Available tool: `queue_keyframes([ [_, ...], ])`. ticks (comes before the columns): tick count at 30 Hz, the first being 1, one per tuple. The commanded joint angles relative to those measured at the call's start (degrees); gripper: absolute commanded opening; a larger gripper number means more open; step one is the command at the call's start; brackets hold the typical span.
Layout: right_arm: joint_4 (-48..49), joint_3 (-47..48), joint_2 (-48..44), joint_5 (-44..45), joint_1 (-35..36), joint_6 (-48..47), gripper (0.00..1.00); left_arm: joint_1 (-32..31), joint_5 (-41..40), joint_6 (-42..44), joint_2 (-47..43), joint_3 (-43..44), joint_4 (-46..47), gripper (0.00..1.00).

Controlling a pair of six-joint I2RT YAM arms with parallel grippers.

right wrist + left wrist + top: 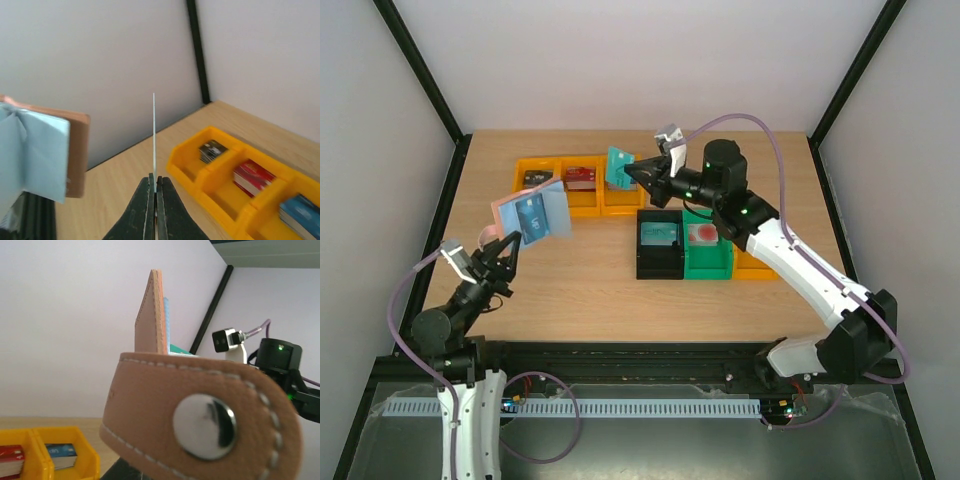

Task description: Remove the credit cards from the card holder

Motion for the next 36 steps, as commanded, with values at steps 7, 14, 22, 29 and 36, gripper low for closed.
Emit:
queue_keyframes([
  [7, -12.21, 1.55, -1.26, 10.42, -6.81, 8.74, 0.02, 1.40, -6.77, -0.17, -3.23, -1.31, -3.80, 0.02],
  [14, -25.79, 7.65, 3.72, 7.24, -6.81, -0.77, 0.02, 1.68, -7.02, -1.36, -4.52, -3.34, -3.38, 0.02],
  [22, -40.78, 11.32, 6.02, 18.36, 2.47, -18.36, 0.01, 1.67, -7.08, -2.44, -5.29, -4.17, -4.10, 0.02],
  [29, -56.76, 15.99, 13.61, 46.75, 6.16, -34.38, 0.02, 1.55, -6.63, -2.31, -5.56, -4.55, -4.63, 0.02],
  [36, -65.16, 21.96, 23.42, 58.48, 8.70, -46.38, 0.02, 1.58, -6.45, -1.07, -5.87, -4.03, -6.05, 0.02],
])
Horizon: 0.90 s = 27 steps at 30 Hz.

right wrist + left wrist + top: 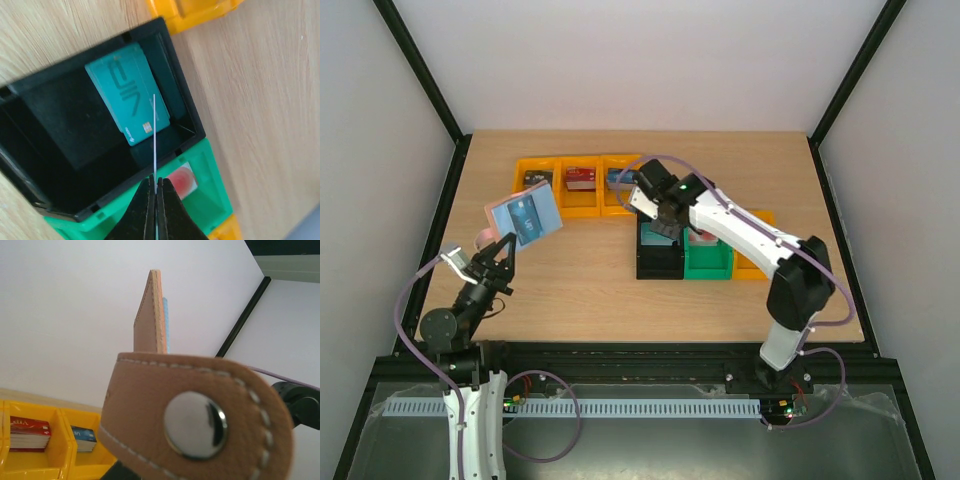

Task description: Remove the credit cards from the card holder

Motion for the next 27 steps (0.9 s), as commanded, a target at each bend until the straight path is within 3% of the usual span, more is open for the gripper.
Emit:
queue_keyframes([
  [1, -8.62, 5.05, 4.53, 11.84, 2.70, -10.47, 0.02, 0.32, 0.17, 0.77, -1.16, 0.07, -0.15, 0.02],
  [12, -7.93, 0.49, 1.66, 8.45, 8.97, -11.88, 0.02, 0.30, 0.24, 0.92, -1.19, -0.58, -0.23, 0.02],
  [16, -6.92, 0.23, -1.04, 8.10, 9.22, -13.12, 0.02, 0.25, 0.67, -9.71, 0.09, -2.91, -2.05, 0.02],
  [20, -6.27, -0.92, -2.12, 8.96, 9.41, -12.59, 0.02, 0.25, 0.81, -21.43, 6.74, -7.99, -12.40, 0.02],
  [23, -5.62, -2.72, -2.70, 9.18, 9.48, -12.16, 0.02, -1.02, -4.34, -22.10, 10.42, -10.32, -22.19, 0.02],
  [27, -4.18, -4.48, -4.35, 8.48, 9.42, -12.48, 0.02, -4.01, -8.62, -21.88, 16.05, -10.43, -26.18, 0.02],
])
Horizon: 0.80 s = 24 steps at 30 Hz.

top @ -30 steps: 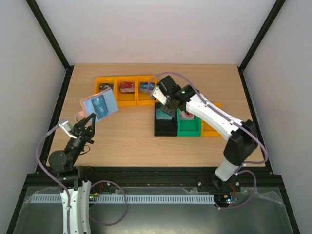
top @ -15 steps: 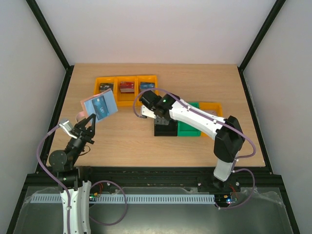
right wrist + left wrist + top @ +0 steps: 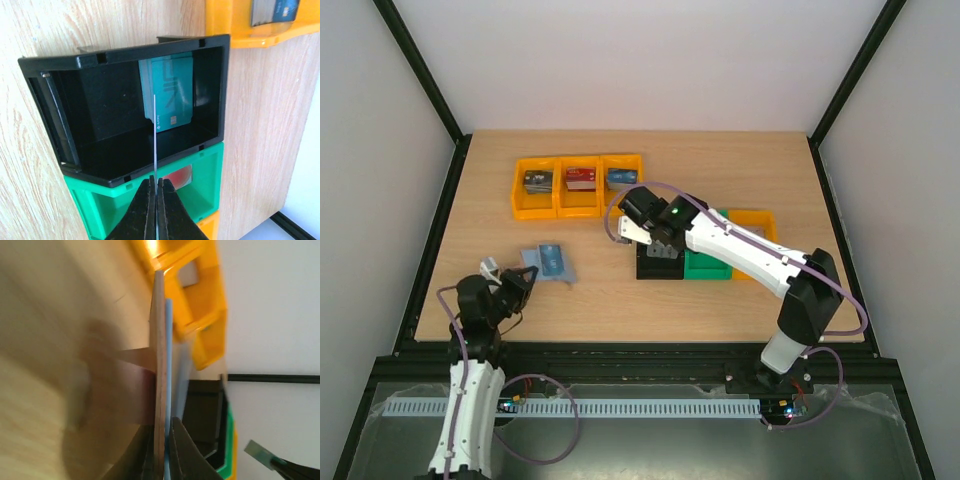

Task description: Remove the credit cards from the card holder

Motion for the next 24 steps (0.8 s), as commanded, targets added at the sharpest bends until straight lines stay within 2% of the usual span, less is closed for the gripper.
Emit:
queue_keyframes([
  [1, 1.00, -2.14, -2.56, 0.52, 0.26, -1.93, 0.02, -1.82, -6.68, -3.84, 4.81, 1.02, -8.81, 0.02],
  [2, 1.43, -2.46, -3.11, 0.00, 0.16, -2.09, 0.02, -1.61, -9.34, -4.42, 5.78, 1.28, -11.89, 0.05],
  [3, 1.73, -2.70, -3.60, -0.72, 0.27, -2.24, 0.02, -1.26, -11.82, -4.45, 6.31, 1.71, -15.40, 0.12],
  [8, 2.17, -2.66, -5.23, -2.81, 0.37, -2.28, 0.02, 0.53, -20.75, -1.02, 5.39, 6.00, -26.53, 0.65],
  [13, 1.92, -1.00, -5.52, -3.73, 1.08, -1.98, 0.02, 2.28, -26.80, 2.71, 4.47, 14.57, -27.83, 0.96],
  [16, 1.57, 1.30, -6.26, -7.33, 1.87, -1.70, 0.02, 3.13, -32.96, 8.32, 4.05, 22.01, -24.08, 0.99],
  [17, 1.55, 2.10, -6.76, -9.73, 2.03, -1.80, 0.02, 3.26, -32.79, 11.60, 3.50, 24.16, -20.88, 0.99],
  [18, 1.90, 2.57, -7.42, -12.35, 2.08, -2.22, 0.02, 3.28, -30.25, 16.53, 2.38, 25.35, -14.92, 0.99],
  [19, 2.59, 2.61, -8.26, -15.00, 2.08, -2.71, 0.02, 3.28, -23.59, 22.49, 0.14, 25.18, -6.89, 0.97],
  [21, 4.76, 2.20, -9.89, -20.43, 2.22, -3.24, 0.02, 3.21, -4.57, 33.89, -4.13, 22.18, 9.61, 0.95],
  [22, 5.97, 2.06, -10.48, -21.99, 2.42, -3.31, 0.02, 3.16, 5.27, 39.44, -5.82, 21.35, 14.57, 0.95],
  [24, 8.28, 2.01, -11.09, -25.13, 3.03, -2.85, 0.02, 3.19, 20.30, 52.39, -6.98, 22.18, 13.06, 0.97],
])
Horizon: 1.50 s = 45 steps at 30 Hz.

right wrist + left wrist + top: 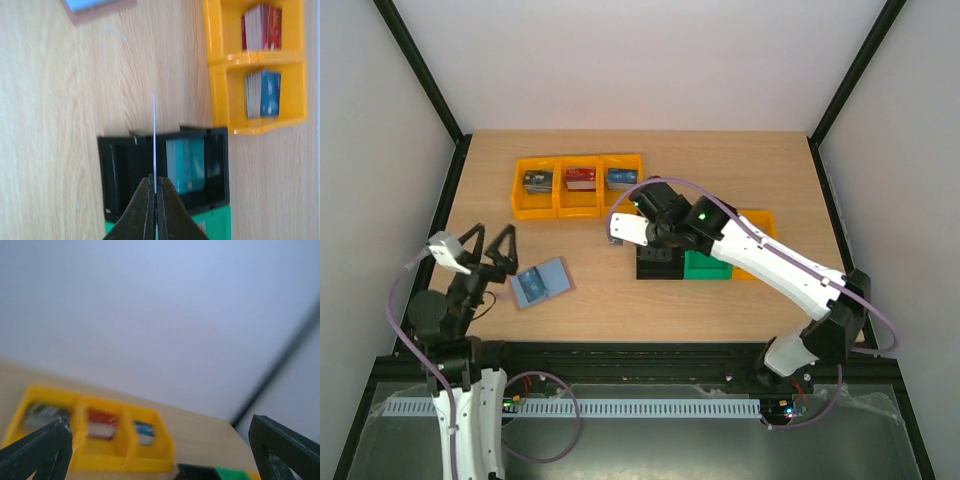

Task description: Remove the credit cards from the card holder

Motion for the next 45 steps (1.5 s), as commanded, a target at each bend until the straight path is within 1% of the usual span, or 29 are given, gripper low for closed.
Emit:
queue_keyframes([
  [1, 5.48, 1.69, -3.43, -10.64, 1.66, -0.69, 0.02, -0.11, 37.52, 35.63, -2.54, 1.23, 10.02, 0.97],
  [3, 7.69, 1.30, -3.57, -12.97, 3.36, -0.43, 0.02, -0.10, 44.88, 54.93, 1.08, 5.75, -7.82, 0.97],
  [4, 9.16, 1.01, -3.42, -13.75, 4.49, -0.39, 0.02, -0.16, 45.87, 65.54, 3.19, 7.96, -17.83, 0.96],
  [5, 10.58, 0.74, -3.16, -14.14, 5.66, -0.45, 0.02, -0.32, 45.58, 72.71, 5.33, 9.91, -25.05, 0.93],
  [6, 12.15, 0.52, -2.90, -14.18, 6.94, -0.59, 0.02, -0.87, 44.45, 77.53, 7.09, 10.98, -29.53, 0.91],
  [8, 14.57, 0.78, -1.71, -14.14, 9.04, -1.17, 0.02, -2.73, 41.90, 83.11, 8.80, 12.53, -35.43, 0.86],
  [9, 15.68, 1.27, -0.84, -14.18, 10.12, -1.39, 0.02, -3.57, 40.89, 86.44, 9.39, 13.04, -37.38, 0.84],
  [12, 18.95, 3.11, 1.37, -14.60, 12.80, -1.79, 0.02, -5.09, 38.27, 91.95, 10.22, 13.50, -41.72, 0.77],
  [14, 20.74, 3.78, 2.53, -14.98, 13.93, -2.02, 0.02, -5.53, 35.80, 94.09, 9.90, 13.15, -43.22, 0.71],
  [16, 21.46, 3.80, 3.35, -15.35, 14.59, -2.33, 0.02, -6.11, 33.54, 94.32, 9.76, 13.27, -43.47, 0.66],
  [19, 21.77, 3.81, 4.15, -14.88, 15.71, -2.94, 0.02, -6.47, 33.41, 91.91, 9.76, 13.56, -41.58, 0.57],
  [24, 22.10, 3.76, 4.37, -14.43, 17.05, -3.94, 0.02, -6.48, 34.88, 85.86, 9.60, 13.47, -36.98, 0.31],
  [28, 22.63, 3.81, 4.06, -14.56, 17.08, -3.78, 0.02, -6.48, 35.97, 83.52, 9.41, 13.40, -35.98, 0.05],
  [29, 22.79, 3.73, 3.88, -14.62, 17.08, -3.73, 0.02, -6.48, 36.18, 82.72, 9.36, 13.53, -35.66, 0.03],
  [31, 23.96, 3.12, 2.99, -14.42, 17.08, -3.09, 0.02, -6.48, 36.94, 78.35, 9.32, 13.84, -34.10, 0.02],
  [32, 25.37, 2.25, 2.26, -14.01, 17.08, -2.51, 0.02, -6.48, 37.56, 74.40, 9.25, 13.90, -32.19, 0.02],
  [33, 27.47, 0.82, 1.14, -13.47, 16.97, -1.09, 0.04, -6.47, 38.15, 69.27, 9.10, 13.65, -29.50, 0.02],
  [34, 31.50, -1.13, -0.44, -12.52, 16.68, 1.48, 0.19, -6.55, 39.01, 66.03, 8.84, 13.47, -27.15, 0.02],
  [35, 36.77, -4.29, -2.36, -11.65, 15.69, 4.93, 0.43, -6.57, 39.02, 60.32, 8.26, 12.84, -22.65, 0.02],
  [36, 43.38, -7.83, -4.80, -11.89, 14.14, 8.86, 0.63, -6.57, 37.19, 52.49, 7.40, 11.80, -16.21, 0.02],
  [37, 49.57, -11.35, -7.06, -14.82, 11.68, 12.51, 0.77, -6.53, 34.98, 43.06, 6.78, 10.79, -9.64, 0.02],
  [38, 55.84, -14.99, -9.65, -17.60, 8.81, 17.93, 0.89, -6.56, 33.51, 36.44, 6.36, 10.07, -3.72, 0.02],
  [39, 62.93, -18.15, -11.85, -19.64, 5.81, 24.88, 0.95, -6.57, 33.07, 29.54, 6.31, 9.21, 1.65, 0.02],
  [40, 69.07, -21.11, -13.61, -21.27, 2.79, 31.60, 0.99, -6.57, 32.66, 22.21, 6.31, 8.38, 7.81, 0.02],
  [42, 79.66, -24.35, -15.59, -22.96, -2.11, 45.05, 0.99, -6.57, 30.83, 7.01, 6.29, 5.91, 19.78, 0.02],
  [43, 81.55, -25.01, -15.90, -22.93, -3.37, 49.45, 0.99, -6.57, 29.78, -0.52, 6.45, 4.54, 25.96, 0.02],
  [45, 82.41, -25.18, -16.38, -23.46, -3.84, 51.09, 0.99, -6.62, 26.33, -16.66, 7.06, 1.72, 35.07, 0.02],
])
